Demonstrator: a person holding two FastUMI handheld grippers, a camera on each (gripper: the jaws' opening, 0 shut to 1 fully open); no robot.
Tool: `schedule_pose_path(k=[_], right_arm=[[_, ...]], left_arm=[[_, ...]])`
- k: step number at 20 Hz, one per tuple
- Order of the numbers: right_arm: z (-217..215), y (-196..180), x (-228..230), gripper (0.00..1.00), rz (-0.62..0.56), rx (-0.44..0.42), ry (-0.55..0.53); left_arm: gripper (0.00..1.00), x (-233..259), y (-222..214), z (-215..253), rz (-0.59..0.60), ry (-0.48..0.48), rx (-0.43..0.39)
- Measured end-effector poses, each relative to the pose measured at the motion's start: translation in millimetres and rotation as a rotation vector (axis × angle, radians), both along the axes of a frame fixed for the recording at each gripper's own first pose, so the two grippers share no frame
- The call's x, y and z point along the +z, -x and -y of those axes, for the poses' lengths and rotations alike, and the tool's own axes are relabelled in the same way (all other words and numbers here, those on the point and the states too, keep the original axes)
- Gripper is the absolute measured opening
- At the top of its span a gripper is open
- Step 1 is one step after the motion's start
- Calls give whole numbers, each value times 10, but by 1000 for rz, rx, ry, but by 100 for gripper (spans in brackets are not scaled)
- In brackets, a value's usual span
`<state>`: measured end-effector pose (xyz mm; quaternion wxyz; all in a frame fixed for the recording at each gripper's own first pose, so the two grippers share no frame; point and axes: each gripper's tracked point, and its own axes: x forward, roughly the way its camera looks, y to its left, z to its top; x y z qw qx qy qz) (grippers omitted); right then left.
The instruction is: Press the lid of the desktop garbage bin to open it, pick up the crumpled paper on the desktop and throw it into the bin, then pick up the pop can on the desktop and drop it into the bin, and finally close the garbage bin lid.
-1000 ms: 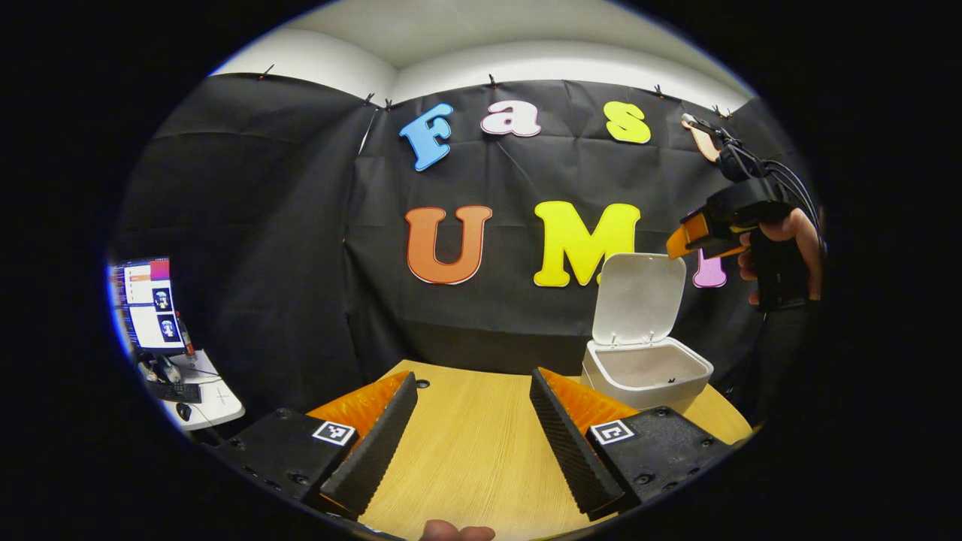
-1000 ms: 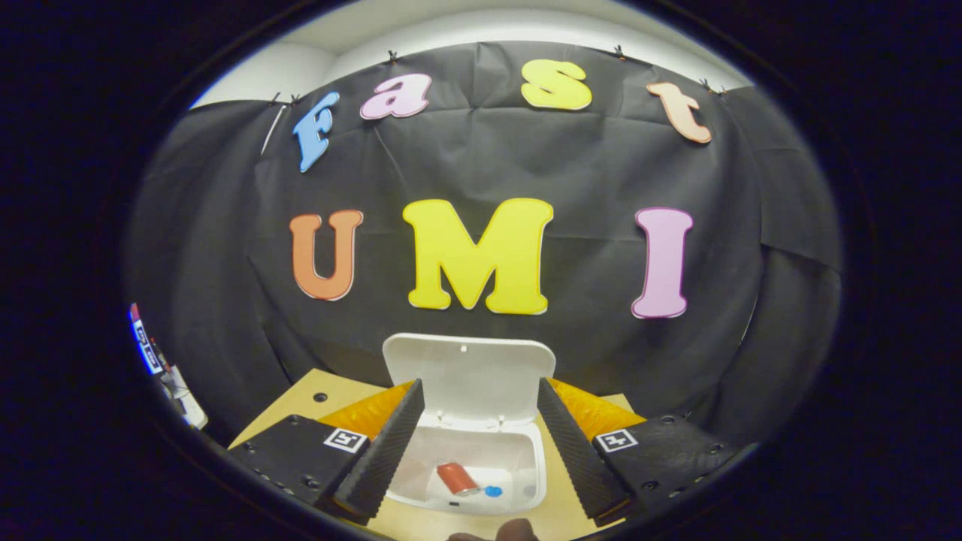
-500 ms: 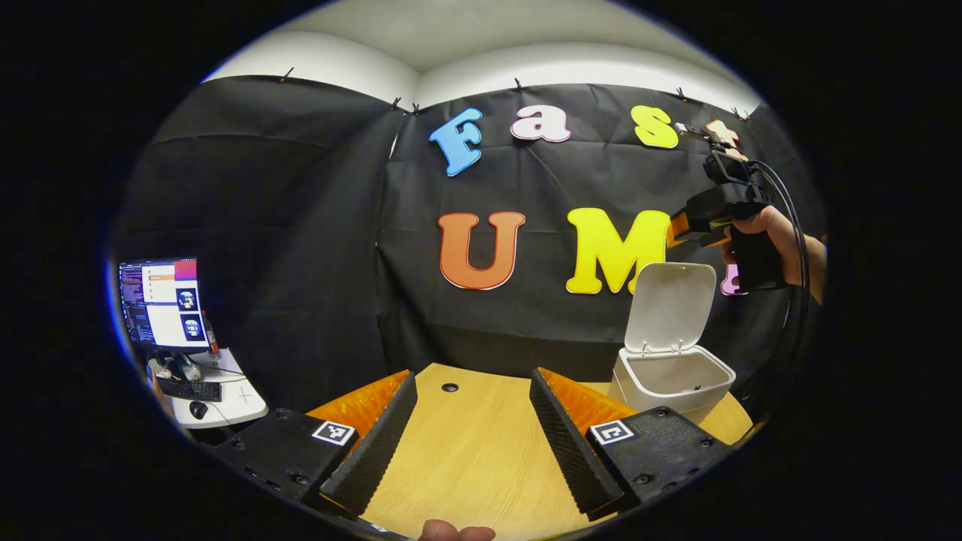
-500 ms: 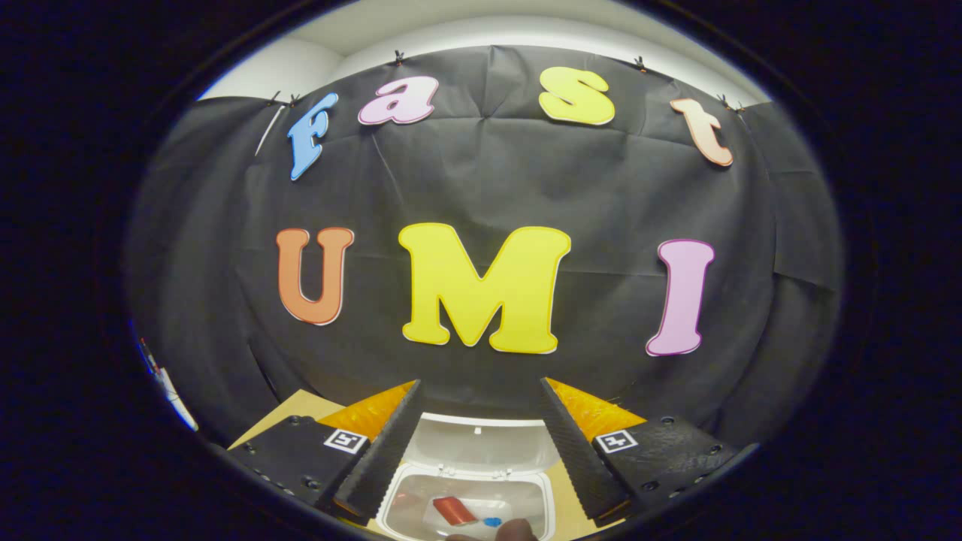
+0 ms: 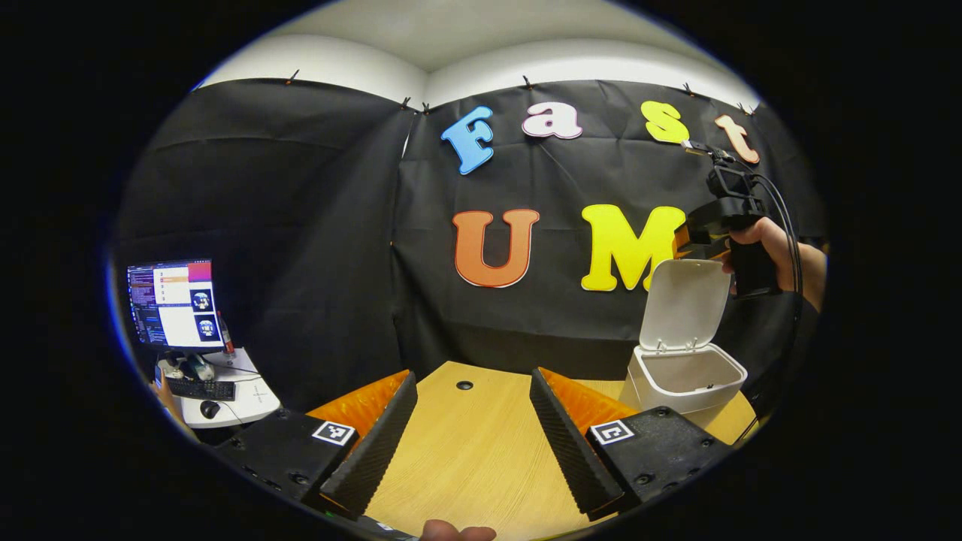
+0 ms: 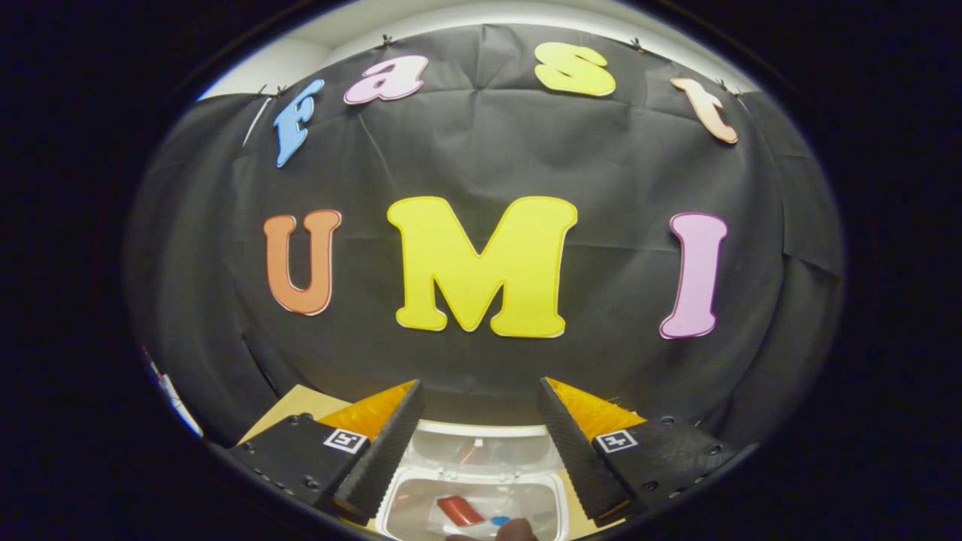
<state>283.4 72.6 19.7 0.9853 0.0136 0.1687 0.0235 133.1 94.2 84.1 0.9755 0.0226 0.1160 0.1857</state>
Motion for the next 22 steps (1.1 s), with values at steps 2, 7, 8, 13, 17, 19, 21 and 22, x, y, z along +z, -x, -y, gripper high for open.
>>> schedule_pose_path(k=[2,7,8,13,17,19,21,22], right_arm=[[26,16,-3,94,-3,-10,-11],[73,178,-46,96,-19,-26,-38],[81,237,-64,98,-23,-31,-45],[100,659,-254,96,-45,-33,-45],[138,1018,-492,96,-71,-39,-48],[178,1165,-617,96,-89,-43,-44],[220,1277,-733,96,-101,-52,-37],[236,1329,-797,96,-109,-56,-35]], left_arm=[[98,14,15,4,2,-2,-3],[98,45,26,60,9,2,-24],[98,55,34,80,13,1,-32],[98,80,10,152,26,8,-80],[98,86,-38,261,30,9,-136],[97,113,-76,338,37,7,-168],[97,101,-107,396,38,12,-196],[98,105,-119,434,40,13,-208]])
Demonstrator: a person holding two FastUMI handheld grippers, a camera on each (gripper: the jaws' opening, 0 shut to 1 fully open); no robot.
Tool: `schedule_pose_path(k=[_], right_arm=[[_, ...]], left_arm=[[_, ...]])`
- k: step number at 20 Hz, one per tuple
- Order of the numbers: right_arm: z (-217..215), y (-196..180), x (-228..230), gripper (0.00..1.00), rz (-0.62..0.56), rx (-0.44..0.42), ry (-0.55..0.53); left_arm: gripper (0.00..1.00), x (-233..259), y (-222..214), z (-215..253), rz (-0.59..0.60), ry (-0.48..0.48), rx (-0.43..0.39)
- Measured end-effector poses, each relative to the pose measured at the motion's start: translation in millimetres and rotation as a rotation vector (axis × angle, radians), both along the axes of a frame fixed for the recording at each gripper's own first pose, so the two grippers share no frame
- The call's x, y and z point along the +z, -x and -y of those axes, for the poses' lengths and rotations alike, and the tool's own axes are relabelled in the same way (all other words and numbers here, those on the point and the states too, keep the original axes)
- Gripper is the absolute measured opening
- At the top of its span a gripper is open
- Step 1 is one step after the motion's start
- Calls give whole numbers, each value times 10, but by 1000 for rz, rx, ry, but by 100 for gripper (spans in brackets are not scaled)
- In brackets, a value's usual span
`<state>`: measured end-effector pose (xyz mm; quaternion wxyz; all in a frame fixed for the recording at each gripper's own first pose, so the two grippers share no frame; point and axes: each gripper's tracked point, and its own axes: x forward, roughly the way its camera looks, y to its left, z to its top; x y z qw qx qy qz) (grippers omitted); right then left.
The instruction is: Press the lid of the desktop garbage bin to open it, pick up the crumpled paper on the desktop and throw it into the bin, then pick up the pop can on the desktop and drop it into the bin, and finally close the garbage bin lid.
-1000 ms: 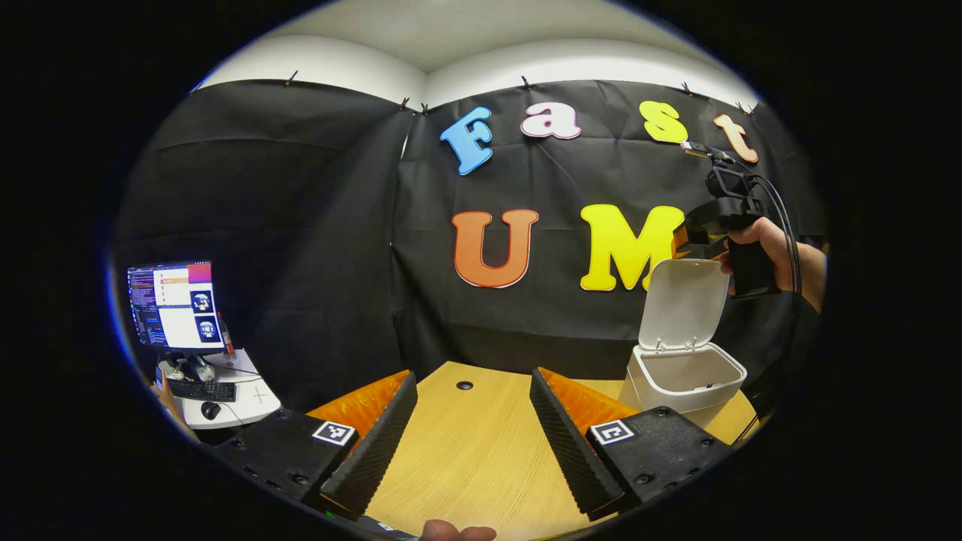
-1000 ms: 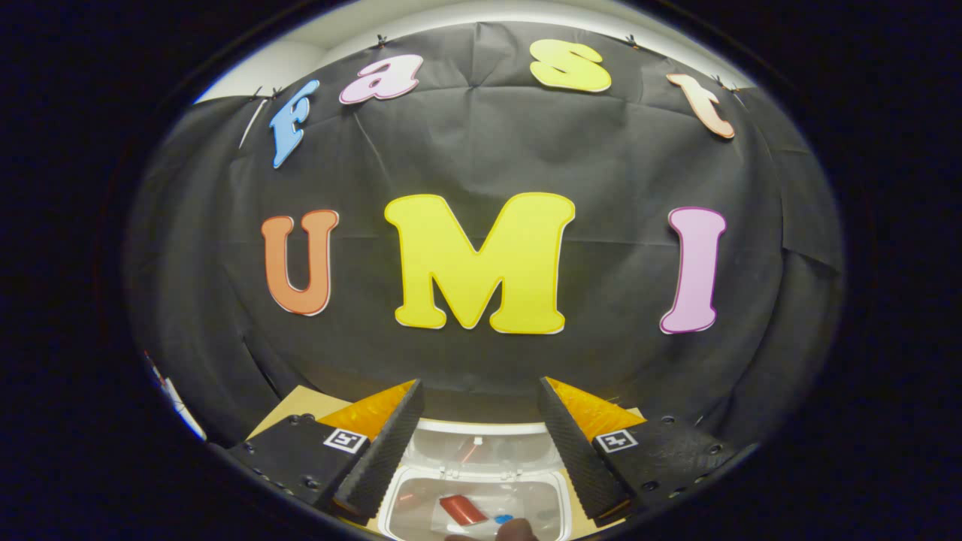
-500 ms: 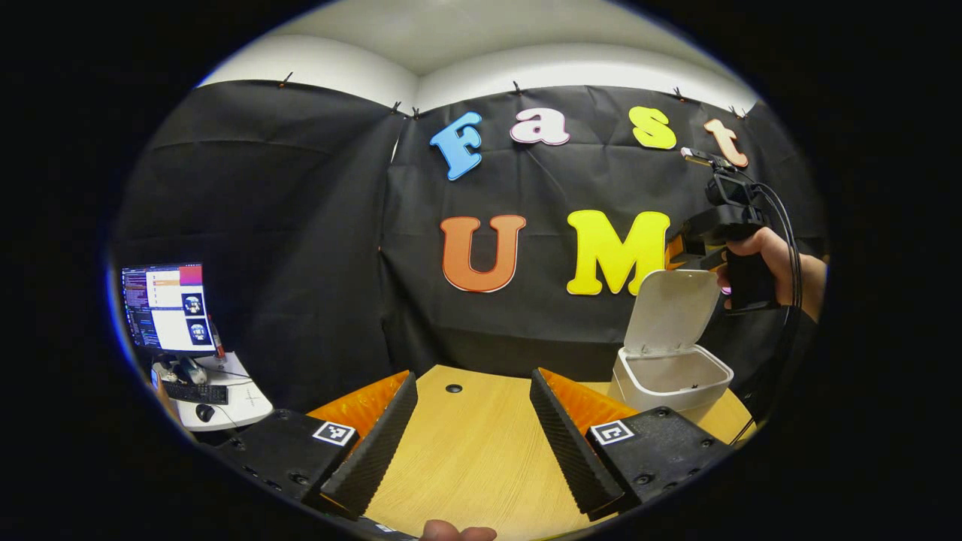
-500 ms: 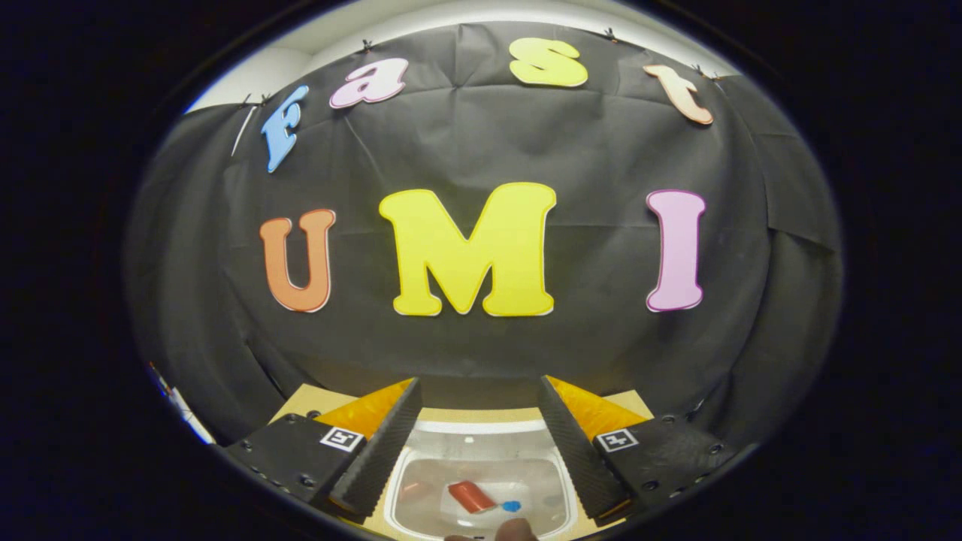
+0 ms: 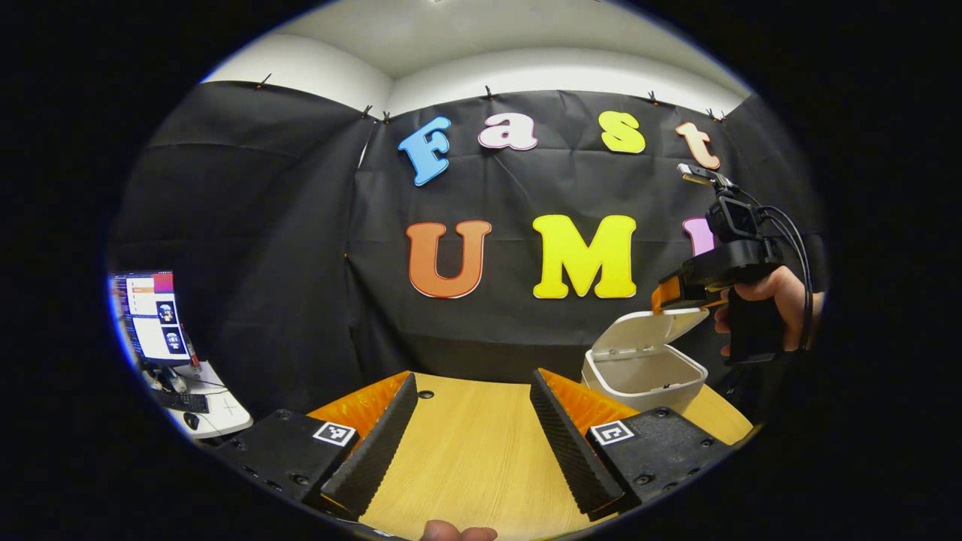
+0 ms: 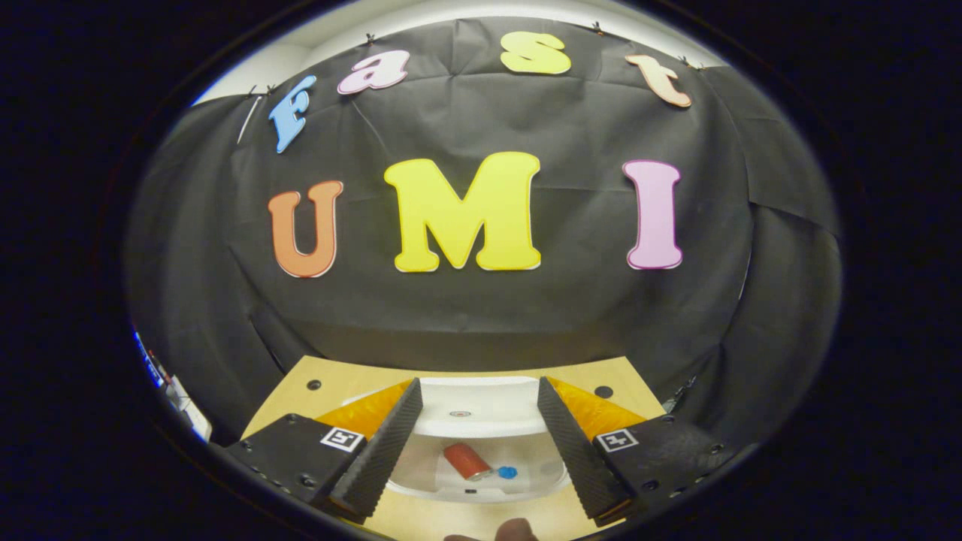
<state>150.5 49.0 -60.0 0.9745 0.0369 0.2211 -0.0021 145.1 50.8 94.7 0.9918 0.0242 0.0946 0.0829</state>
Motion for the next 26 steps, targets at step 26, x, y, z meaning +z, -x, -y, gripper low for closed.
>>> schedule_pose_path(k=[26], right_arm=[[-46,484,-946,97,-158,11,42]], left_arm=[[97,-187,52,123,-47,-1,-76]])
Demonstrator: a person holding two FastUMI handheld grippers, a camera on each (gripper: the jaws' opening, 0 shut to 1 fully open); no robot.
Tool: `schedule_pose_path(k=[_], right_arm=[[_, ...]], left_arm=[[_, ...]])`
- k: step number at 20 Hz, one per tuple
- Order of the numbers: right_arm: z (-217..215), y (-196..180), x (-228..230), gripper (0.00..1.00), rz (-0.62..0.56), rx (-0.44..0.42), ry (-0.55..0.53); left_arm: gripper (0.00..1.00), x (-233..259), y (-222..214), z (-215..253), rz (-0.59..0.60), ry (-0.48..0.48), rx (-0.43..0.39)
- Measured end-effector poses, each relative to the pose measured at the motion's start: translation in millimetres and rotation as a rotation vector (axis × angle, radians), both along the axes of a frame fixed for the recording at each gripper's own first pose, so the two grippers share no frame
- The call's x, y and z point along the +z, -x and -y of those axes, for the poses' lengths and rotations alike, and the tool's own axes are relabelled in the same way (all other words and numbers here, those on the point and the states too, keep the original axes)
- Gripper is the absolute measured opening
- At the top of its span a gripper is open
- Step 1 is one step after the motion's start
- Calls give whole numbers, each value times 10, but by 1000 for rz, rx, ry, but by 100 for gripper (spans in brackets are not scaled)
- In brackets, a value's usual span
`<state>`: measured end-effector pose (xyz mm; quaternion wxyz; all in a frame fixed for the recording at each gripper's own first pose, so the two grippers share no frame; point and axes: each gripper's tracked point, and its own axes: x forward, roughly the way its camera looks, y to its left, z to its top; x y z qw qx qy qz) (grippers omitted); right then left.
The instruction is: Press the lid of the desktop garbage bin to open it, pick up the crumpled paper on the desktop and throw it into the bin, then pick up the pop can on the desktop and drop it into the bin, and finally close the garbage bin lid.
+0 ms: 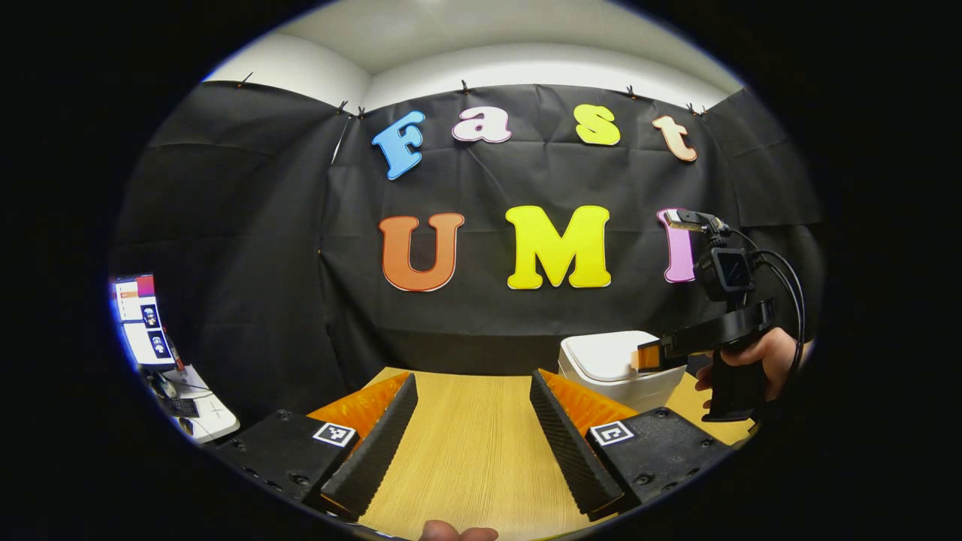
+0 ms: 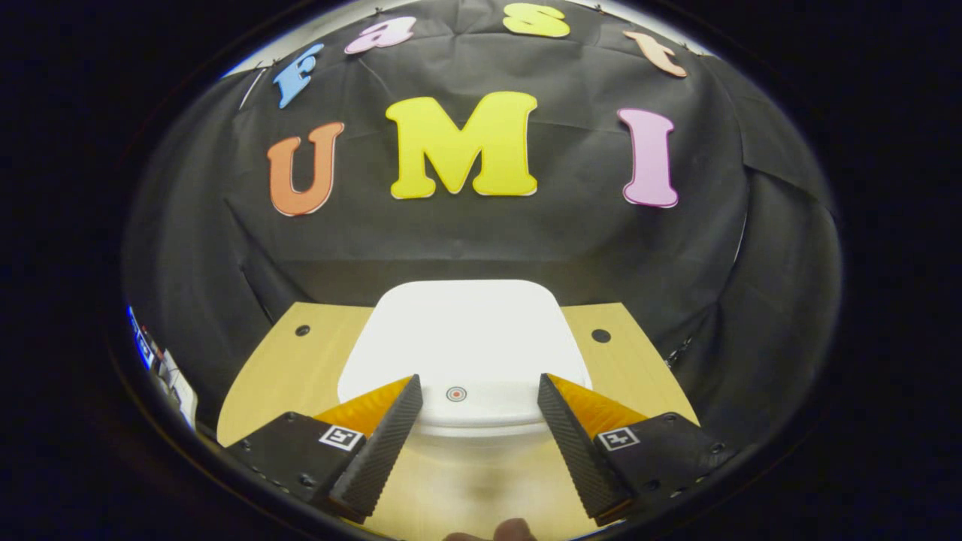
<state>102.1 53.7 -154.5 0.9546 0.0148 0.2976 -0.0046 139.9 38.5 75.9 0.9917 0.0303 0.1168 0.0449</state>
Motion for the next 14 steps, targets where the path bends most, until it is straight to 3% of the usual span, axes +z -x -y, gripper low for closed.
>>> schedule_pose_path(k=[8,14], right_arm=[[-31,23,-144,96,61,32,9],[-36,27,-83,98,207,24,0]], left_arm=[[97,-119,-59,82,-23,21,-13],[97,-133,-159,210,-26,28,-43]])
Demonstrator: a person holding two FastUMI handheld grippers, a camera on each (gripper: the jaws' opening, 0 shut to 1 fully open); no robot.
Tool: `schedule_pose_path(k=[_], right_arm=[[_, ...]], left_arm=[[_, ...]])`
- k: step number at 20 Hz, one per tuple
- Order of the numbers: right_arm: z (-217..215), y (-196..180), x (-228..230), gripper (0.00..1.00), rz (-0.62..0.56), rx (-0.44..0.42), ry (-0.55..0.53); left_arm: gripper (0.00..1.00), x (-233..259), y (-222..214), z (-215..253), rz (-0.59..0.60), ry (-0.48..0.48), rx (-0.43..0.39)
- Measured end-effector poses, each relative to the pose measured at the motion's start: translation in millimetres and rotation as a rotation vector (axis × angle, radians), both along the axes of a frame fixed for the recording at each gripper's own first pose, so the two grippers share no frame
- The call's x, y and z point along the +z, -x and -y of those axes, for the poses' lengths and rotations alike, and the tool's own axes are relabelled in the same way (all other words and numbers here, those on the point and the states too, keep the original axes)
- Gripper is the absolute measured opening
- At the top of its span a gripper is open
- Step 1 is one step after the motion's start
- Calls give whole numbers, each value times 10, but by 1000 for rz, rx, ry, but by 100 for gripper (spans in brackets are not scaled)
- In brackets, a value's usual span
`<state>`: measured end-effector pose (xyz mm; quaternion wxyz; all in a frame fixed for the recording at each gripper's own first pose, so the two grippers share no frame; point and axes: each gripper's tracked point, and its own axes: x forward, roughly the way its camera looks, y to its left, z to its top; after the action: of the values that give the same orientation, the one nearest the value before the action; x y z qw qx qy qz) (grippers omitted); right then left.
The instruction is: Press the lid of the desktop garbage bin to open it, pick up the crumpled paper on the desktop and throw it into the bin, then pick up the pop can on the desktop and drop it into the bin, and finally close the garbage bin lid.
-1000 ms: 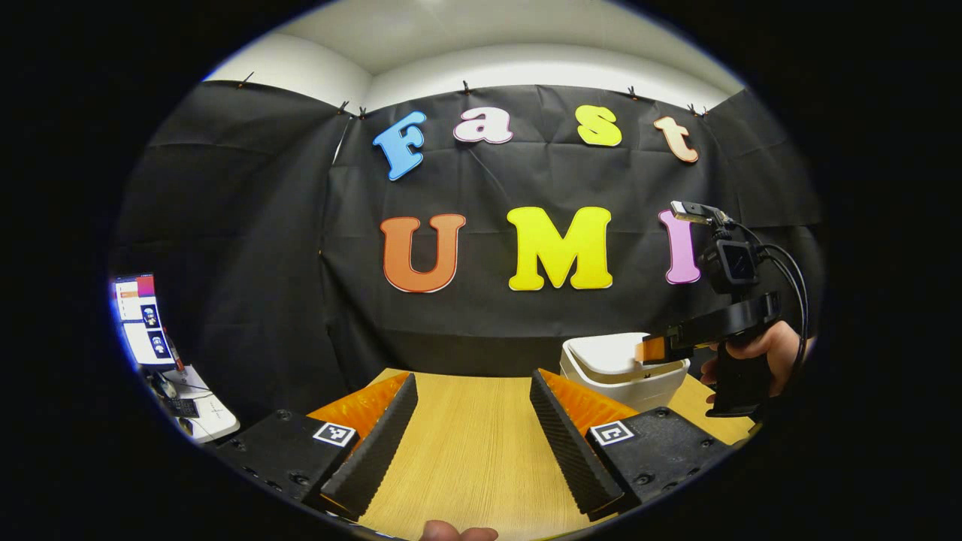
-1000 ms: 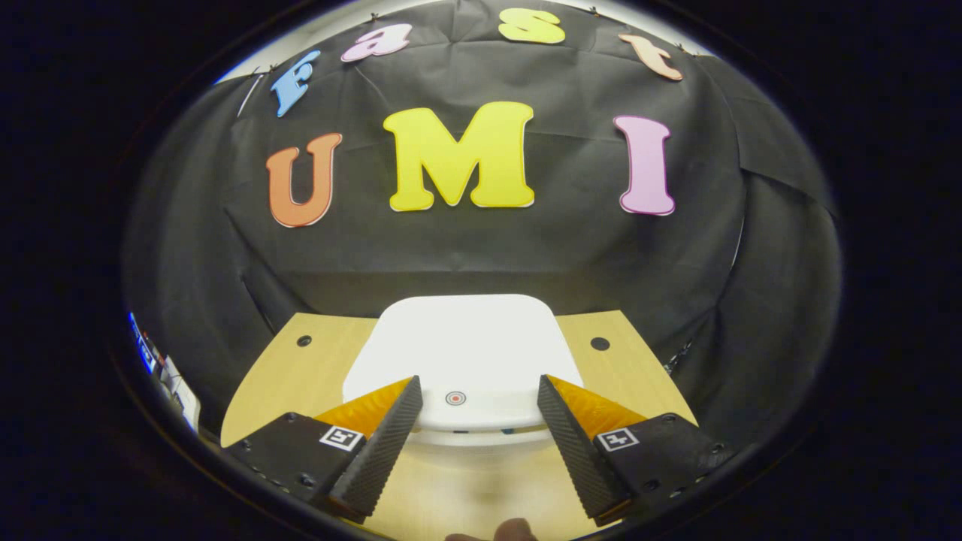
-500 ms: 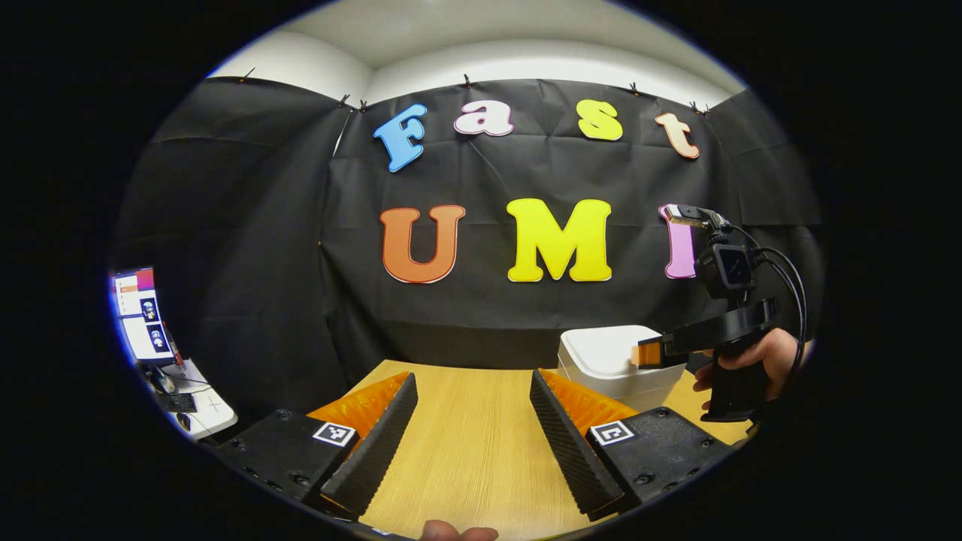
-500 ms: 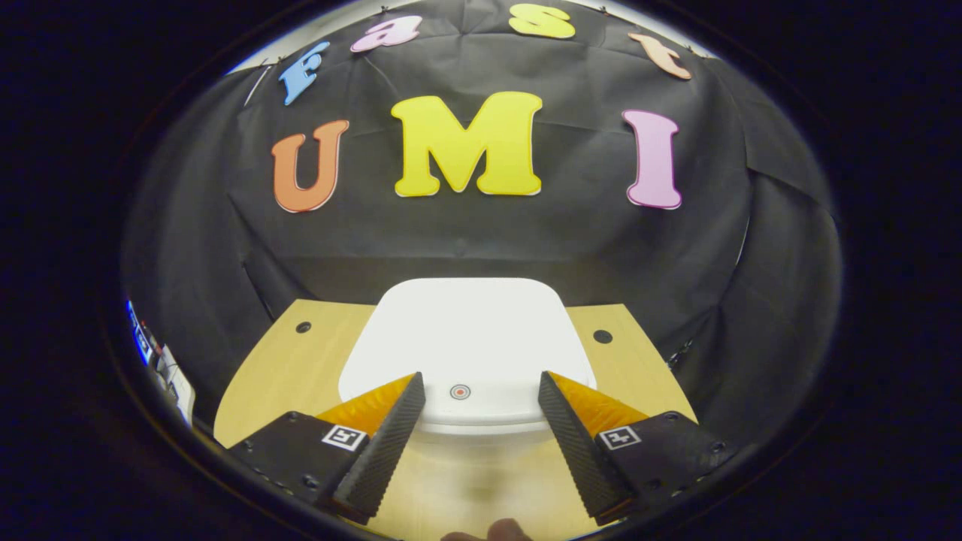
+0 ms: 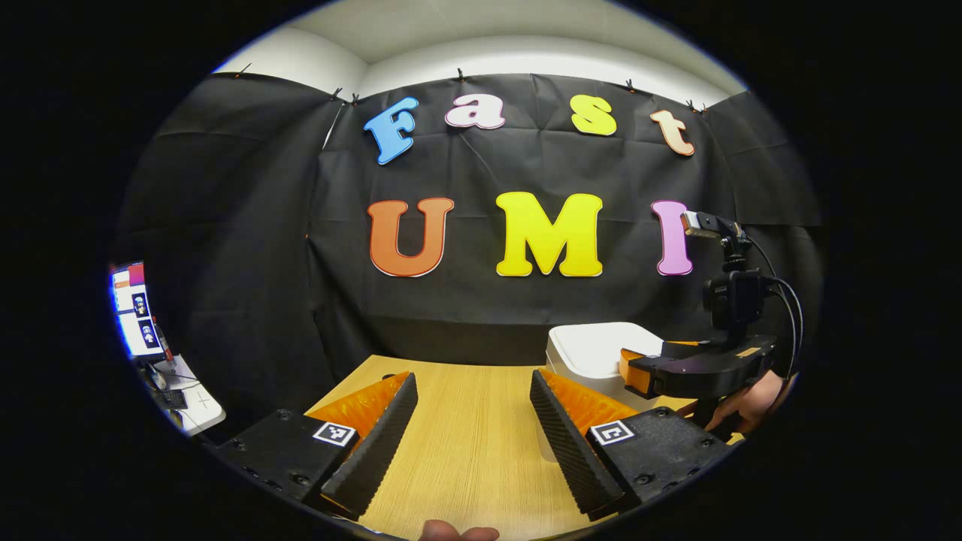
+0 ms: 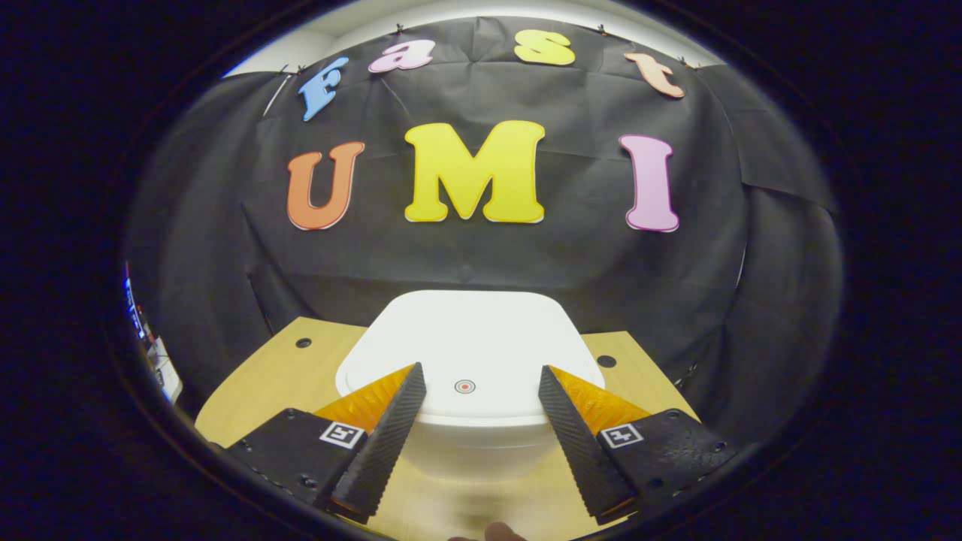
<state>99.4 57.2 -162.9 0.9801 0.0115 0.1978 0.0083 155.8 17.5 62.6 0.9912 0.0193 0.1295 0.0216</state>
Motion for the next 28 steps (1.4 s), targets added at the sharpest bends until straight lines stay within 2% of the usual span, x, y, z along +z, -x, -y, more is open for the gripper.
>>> schedule_pose_path(k=[5,9,14,17,22,25,28], right_arm=[[3,33,92,94,44,12,-8],[106,145,267,95,105,61,13],[763,300,531,96,171,-22,5],[1074,349,764,96,212,-62,4],[1252,444,1153,95,278,-78,-14],[1326,464,1273,95,310,-76,-3],[1319,502,1270,95,307,-65,-12]], left_arm=[[97,112,-143,131,19,-14,-38],[97,238,-331,270,44,-23,-67],[97,436,-589,490,94,-54,-97],[96,506,-723,702,109,-26,-125],[97,634,-870,991,134,13,-140],[97,643,-880,1056,134,-11,-144],[97,639,-898,1035,128,9,-111]])
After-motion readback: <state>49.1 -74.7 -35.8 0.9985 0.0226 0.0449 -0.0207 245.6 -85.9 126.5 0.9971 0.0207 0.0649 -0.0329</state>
